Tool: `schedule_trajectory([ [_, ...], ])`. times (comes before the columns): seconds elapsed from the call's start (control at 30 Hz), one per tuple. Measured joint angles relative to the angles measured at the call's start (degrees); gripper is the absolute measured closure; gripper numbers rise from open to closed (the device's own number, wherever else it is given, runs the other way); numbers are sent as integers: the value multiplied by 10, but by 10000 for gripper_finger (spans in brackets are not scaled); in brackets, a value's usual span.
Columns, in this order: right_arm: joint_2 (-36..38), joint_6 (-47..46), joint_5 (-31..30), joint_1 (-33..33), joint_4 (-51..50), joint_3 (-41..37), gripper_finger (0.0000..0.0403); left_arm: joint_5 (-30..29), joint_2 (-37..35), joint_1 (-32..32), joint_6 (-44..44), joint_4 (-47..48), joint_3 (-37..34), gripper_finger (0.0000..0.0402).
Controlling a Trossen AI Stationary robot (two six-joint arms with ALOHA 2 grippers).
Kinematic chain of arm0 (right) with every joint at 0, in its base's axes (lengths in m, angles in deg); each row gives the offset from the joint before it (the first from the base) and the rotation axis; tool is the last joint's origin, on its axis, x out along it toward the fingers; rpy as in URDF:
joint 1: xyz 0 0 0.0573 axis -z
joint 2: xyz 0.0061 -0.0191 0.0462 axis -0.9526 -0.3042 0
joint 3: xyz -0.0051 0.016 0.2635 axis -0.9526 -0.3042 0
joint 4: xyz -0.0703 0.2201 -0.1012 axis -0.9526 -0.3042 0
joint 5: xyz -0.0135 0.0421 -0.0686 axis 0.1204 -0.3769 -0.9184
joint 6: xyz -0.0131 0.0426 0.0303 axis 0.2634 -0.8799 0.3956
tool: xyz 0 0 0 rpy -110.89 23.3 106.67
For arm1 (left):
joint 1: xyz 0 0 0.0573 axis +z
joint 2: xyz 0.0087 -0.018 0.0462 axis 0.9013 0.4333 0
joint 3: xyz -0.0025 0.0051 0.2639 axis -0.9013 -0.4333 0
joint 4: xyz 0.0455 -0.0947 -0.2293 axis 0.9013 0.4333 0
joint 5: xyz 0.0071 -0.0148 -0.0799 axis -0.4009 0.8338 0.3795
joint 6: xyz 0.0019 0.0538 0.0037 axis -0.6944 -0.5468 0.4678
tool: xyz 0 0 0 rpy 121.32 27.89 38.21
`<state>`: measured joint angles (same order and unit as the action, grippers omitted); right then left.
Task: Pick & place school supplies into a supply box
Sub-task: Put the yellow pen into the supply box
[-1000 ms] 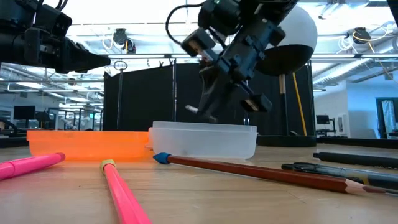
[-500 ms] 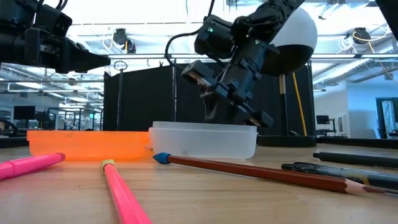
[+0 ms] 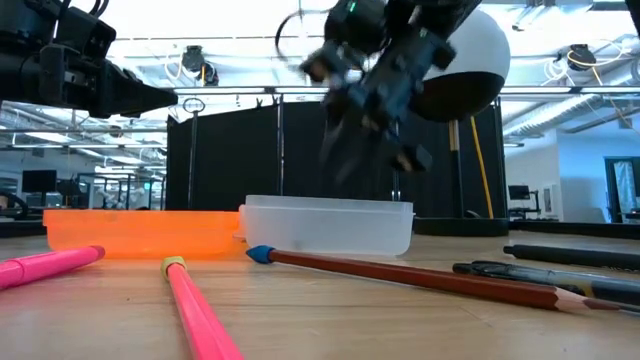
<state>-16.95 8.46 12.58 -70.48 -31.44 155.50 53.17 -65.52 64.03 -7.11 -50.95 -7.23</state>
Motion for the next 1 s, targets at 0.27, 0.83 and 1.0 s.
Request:
schedule_trajectory([
  [0.27, 146, 117, -133, -50, -100, 0, 328, 0, 0, 0, -4, 0, 0, 360],
  [0.83, 406, 407, -434, -184, 217, -345, 402, -1, 0, 0, 26, -99, 0, 360],
  [1.0, 453, 502, -346, -147, 410, -472, 402, 10, 0, 0, 3, -163, 0, 360],
])
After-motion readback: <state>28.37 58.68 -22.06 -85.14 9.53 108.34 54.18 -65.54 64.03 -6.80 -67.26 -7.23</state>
